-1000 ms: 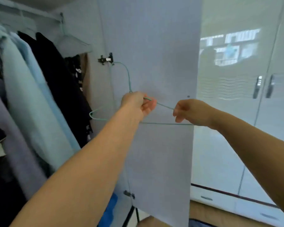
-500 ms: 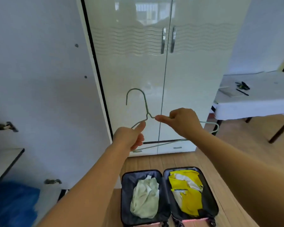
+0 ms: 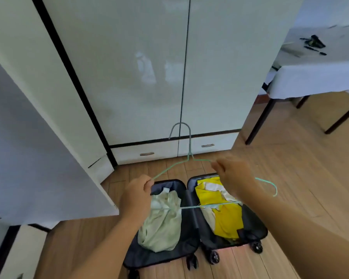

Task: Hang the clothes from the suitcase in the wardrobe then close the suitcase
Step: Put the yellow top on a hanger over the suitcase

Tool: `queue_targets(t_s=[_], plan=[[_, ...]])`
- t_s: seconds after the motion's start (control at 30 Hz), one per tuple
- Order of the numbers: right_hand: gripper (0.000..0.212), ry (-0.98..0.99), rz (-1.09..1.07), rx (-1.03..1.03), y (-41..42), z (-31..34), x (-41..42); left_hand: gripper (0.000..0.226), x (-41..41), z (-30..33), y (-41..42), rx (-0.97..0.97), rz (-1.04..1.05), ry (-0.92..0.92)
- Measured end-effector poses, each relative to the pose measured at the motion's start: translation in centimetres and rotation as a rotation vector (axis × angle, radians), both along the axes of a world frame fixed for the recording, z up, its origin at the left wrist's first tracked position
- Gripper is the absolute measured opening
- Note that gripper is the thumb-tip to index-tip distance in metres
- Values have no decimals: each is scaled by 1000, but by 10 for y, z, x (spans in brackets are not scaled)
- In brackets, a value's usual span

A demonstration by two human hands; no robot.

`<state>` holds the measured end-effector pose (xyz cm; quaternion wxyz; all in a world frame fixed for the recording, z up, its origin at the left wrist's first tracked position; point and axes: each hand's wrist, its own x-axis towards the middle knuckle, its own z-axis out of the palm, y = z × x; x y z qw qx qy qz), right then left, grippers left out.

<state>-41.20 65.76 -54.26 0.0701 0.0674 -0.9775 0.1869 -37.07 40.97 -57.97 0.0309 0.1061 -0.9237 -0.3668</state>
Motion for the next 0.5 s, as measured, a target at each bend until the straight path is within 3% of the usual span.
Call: queue_targets(t_s=[0.1,0.23,0.4,0.5], plan=[[17,-75,-51,69,13,-102,-10,25,-16,-96,-1,-77,116,5],[29,-201,-254,158,37,-233,-7,29,-27,-219,-14,-310,227,-41],[36,-338,-232,-101,24,-385,-3,22,-20,-358,-17,-429,284,-97],[35,-354,-232,-159,6,-441,-4,21,-18,-407,-6,-522,271,-176]])
